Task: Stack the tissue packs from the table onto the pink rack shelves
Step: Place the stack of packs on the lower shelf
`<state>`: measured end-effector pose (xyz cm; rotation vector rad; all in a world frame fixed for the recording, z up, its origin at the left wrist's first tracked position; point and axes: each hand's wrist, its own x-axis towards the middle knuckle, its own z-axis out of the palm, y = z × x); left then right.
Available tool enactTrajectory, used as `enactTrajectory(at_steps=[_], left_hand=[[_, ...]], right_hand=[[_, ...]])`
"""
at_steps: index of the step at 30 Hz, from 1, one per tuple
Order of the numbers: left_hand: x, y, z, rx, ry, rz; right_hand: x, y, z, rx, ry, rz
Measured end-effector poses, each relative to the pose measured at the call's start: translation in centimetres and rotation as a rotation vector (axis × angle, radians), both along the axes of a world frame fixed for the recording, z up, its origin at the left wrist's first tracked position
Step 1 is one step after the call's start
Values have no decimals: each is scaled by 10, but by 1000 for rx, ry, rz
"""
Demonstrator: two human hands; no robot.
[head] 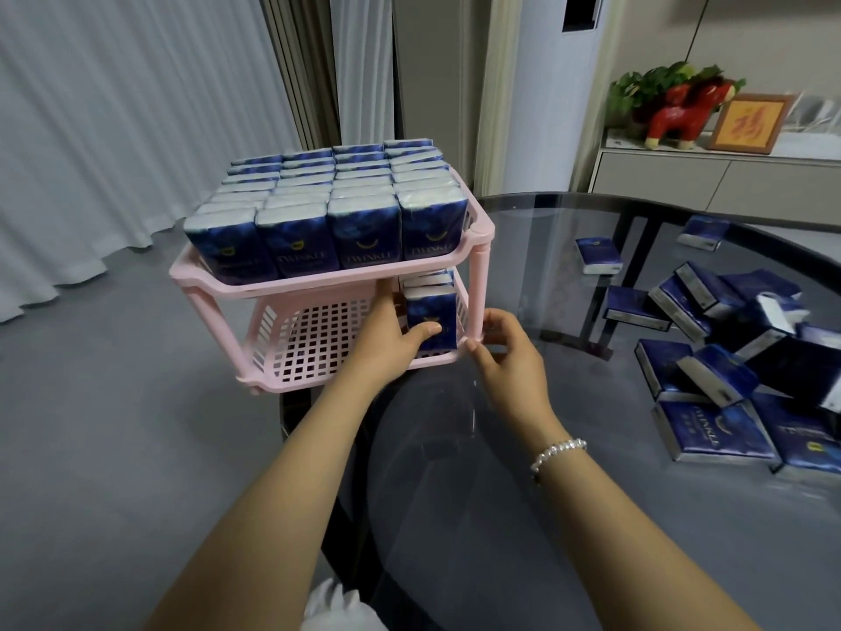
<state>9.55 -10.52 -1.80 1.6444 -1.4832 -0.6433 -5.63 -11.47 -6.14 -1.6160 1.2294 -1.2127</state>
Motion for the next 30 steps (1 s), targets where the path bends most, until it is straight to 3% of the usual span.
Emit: enactTrajectory(at_steps=[7,15,21,25,30], left_hand=[[-12,-3,-7,-41,-150,-2],[-6,-2,-5,93,-203,-103],[-21,3,-11,-144,-139,-61],[-23,1,-12,-16,60,-13],[-19,-4,-5,134,61,-80]], right_hand=[[-1,0,-1,-28,29,-5],[-2,0,-1,-43,21,-1],[-2,0,-1,-46,5,2],[-3,-1,-1,-48,9,2],[-2,-1,-2,-49,-4,-3]])
